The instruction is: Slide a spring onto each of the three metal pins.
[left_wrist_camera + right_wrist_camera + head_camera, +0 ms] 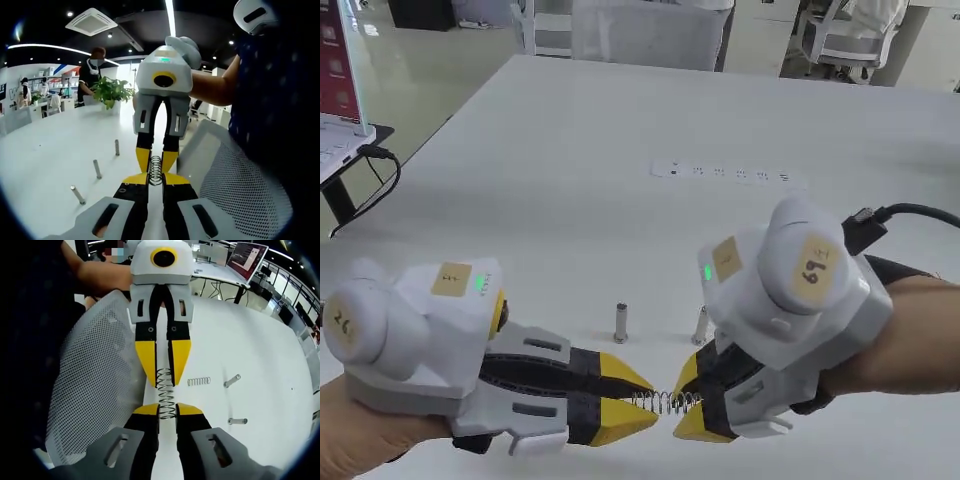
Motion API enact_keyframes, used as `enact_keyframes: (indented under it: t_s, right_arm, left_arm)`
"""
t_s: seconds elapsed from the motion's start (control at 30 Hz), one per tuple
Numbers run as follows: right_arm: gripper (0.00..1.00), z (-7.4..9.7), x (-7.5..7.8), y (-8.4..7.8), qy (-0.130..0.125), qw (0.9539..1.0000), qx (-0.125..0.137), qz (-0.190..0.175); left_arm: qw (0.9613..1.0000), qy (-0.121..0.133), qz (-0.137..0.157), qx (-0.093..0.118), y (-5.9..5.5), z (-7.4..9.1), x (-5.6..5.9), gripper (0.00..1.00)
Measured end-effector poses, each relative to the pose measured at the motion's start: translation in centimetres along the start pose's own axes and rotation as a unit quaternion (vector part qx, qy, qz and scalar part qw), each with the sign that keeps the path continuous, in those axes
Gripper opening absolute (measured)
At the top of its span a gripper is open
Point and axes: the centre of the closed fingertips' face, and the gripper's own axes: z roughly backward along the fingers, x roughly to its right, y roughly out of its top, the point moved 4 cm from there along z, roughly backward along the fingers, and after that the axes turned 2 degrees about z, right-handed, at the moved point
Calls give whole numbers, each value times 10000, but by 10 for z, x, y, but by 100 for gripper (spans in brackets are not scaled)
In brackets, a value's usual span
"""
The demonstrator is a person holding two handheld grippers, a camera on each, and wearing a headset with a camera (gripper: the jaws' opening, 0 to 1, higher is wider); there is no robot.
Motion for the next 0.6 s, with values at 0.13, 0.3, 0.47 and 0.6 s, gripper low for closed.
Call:
enact_keyframes:
  t_s: [0.13, 0.3, 0.47, 0.6]
  right_arm:
    - [9, 1, 1, 0, -36, 10000, 33, -26]
    - [9, 6, 1, 2, -72, 10000, 19, -63]
    - [8, 13, 2, 11, -103, 9996, 120, -216]
    - [8, 17, 0, 19, -64, 9991, 276, -330]
  left_arm:
    - [10000, 17, 32, -5, -2, -1, -1, 2]
    - [10000, 33, 22, -13, -4, -1, -1, 2]
    - [10000, 81, 12, -46, -5, -1, -3, 2]
    - [9999, 103, -3, -128, -9, -3, -3, 2]
